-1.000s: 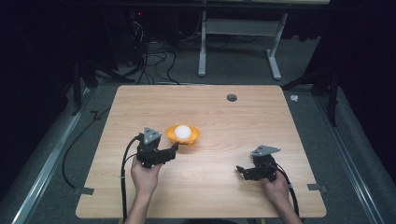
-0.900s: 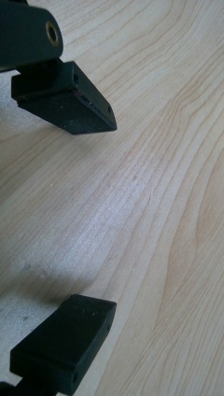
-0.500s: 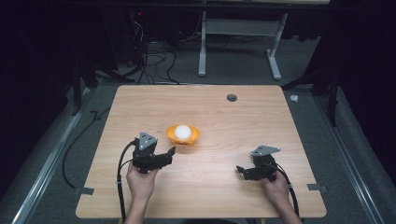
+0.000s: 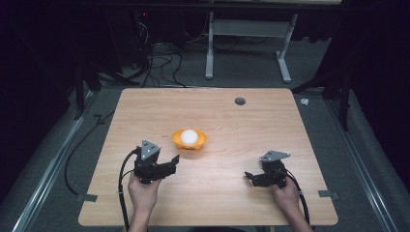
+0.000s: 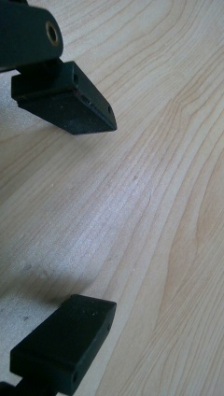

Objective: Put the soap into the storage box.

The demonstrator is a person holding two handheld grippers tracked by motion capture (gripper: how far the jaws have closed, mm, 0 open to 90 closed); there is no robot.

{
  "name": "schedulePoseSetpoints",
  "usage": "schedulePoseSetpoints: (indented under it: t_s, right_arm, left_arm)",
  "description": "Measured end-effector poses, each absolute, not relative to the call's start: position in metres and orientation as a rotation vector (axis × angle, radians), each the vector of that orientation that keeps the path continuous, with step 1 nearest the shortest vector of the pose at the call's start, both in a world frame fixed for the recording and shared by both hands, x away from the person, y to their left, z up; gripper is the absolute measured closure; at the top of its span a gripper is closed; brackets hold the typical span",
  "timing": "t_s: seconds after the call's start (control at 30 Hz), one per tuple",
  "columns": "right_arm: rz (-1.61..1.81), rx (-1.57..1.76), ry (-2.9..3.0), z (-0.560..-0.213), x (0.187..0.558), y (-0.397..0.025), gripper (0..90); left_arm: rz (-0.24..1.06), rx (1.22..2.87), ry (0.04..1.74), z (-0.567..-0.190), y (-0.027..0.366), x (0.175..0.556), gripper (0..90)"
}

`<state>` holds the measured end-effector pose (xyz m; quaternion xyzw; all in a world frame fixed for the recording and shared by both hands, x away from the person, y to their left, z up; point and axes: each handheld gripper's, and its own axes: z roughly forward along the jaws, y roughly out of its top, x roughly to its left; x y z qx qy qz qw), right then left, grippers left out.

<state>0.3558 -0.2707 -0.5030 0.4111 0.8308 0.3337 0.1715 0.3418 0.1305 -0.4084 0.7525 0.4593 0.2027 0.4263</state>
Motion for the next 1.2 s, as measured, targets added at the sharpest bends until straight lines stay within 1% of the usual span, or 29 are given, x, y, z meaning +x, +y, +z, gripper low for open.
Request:
schedulePoseSetpoints:
  t_s: [0.67,1.2]
  right_arm:
    - [0.947,1.167,2.359,-0.503,0.356,-0.271,12.8]
    - [0.948,1.167,2.359,-0.503,0.356,-0.271,12.8]
  left_arm:
    - [0.485,1.88,1.165,-0.419,0.134,0.334,25.8]
    - [0.468,1.872,1.194,-0.428,0.144,0.328,25.7]
